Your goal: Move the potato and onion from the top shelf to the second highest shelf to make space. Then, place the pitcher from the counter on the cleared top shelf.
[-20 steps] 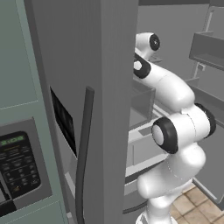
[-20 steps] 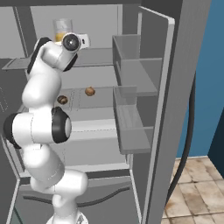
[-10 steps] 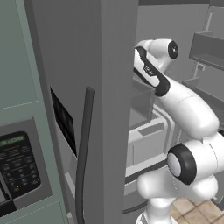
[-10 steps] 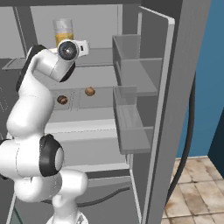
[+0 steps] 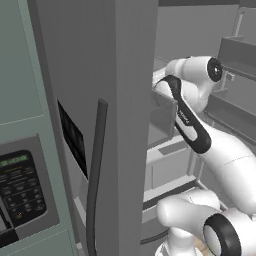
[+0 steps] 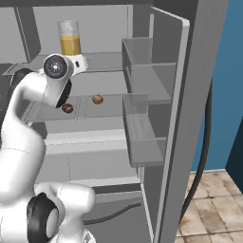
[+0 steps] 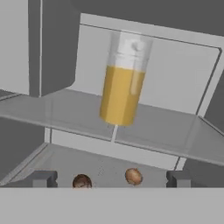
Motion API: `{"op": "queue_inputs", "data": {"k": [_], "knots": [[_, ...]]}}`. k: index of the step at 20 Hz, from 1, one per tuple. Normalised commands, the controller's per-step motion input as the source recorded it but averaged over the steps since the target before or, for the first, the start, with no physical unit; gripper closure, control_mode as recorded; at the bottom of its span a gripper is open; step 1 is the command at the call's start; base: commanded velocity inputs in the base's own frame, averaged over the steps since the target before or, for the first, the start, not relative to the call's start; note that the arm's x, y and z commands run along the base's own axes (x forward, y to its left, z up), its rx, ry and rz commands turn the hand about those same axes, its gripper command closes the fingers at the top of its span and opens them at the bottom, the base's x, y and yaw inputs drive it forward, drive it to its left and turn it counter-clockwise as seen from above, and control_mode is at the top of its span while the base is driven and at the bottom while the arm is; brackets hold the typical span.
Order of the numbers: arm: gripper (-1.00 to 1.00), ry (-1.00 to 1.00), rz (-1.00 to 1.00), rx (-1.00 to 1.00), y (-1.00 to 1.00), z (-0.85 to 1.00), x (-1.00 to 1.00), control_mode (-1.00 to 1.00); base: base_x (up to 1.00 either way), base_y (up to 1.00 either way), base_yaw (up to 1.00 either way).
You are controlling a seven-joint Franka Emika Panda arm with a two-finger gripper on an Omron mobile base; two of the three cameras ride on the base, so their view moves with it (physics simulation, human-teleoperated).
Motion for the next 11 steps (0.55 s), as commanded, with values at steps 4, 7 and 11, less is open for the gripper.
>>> {"op": "queue_inputs", "data": {"k": [4,7,11], "knots": [[-1.0,0.14,0.05,-0.24,0.0,-0.17,-0.97,-1.0,0.0,0.0,0.0],[-1.0,0.12,0.11,-0.29,0.0,-0.18,-0.81,-1.0,0.0,0.0,0.0],[-1.0,0.04,0.09,-0.18,-0.24,-0.18,-0.45,-1.0,0.0,0.0,0.0]]}}
